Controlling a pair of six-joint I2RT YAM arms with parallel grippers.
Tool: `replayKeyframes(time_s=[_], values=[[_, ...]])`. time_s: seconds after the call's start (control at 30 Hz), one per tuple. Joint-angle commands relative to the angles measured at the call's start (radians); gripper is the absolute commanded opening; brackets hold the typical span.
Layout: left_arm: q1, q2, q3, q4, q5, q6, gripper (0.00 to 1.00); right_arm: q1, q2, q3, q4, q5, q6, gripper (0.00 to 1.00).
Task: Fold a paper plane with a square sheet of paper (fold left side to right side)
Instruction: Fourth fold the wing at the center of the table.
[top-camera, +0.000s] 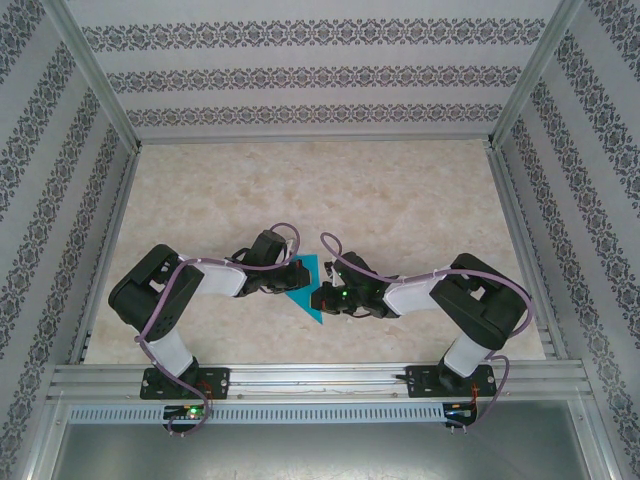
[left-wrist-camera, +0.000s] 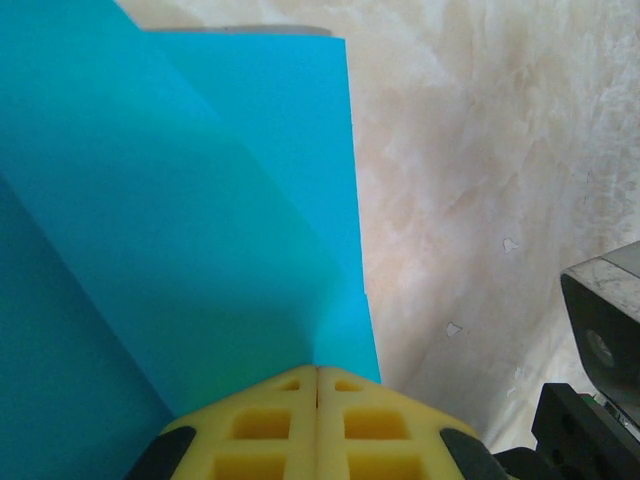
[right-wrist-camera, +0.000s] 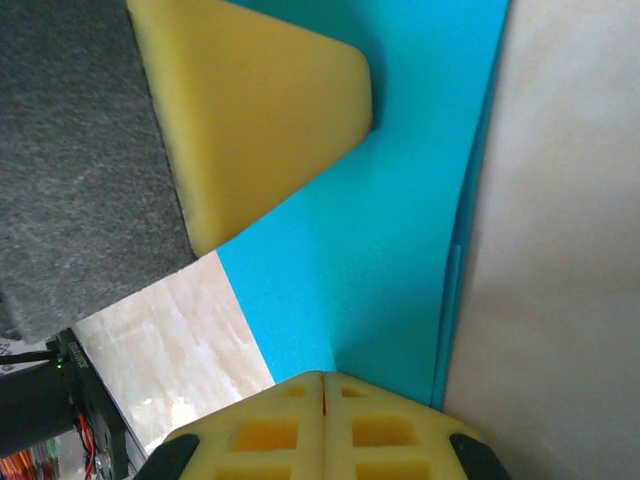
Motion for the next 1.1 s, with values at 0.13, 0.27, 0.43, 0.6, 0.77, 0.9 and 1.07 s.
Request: replayKeyframes(time_s=[0.13, 0.27, 0.43, 0.6, 0.77, 0.9, 1.07], values=[[-0.017, -0.086, 0.015, -0.162, -0.049, 0.024, 0.08, 0.017, 0.032, 0.0, -0.188, 0.057, -0.063, 0.0], [-0.015, -0.171, 0.006, -0.166, -0.053, 0.039, 0.08, 0.016, 0.033, -0.016, -0.212, 0.062, -0.078, 0.0], [-0.015, -0.243, -0.031, -0.158, -0.033, 0.049, 0.07, 0.017, 0.027, -0.024, -0.238, 0.062, -0.098, 0.0], [-0.019, -0.23, -0.074, -0.07, 0.041, 0.027, 0.06, 0.019, 0.035, -0.025, -0.247, 0.062, -0.105, 0.0], [-0.03, -0.158, -0.063, -0.006, 0.088, 0.021, 0.05, 0.023, 0.049, -0.019, -0.257, 0.072, -0.102, 0.0], [-0.032, -0.113, -0.052, 0.03, 0.099, 0.012, 0.05, 0.025, 0.051, -0.015, -0.267, 0.077, -0.103, 0.0], [-0.035, -0.08, -0.039, 0.043, 0.098, 0.015, 0.05, 0.026, 0.054, -0.01, -0.282, 0.081, -0.109, 0.0]])
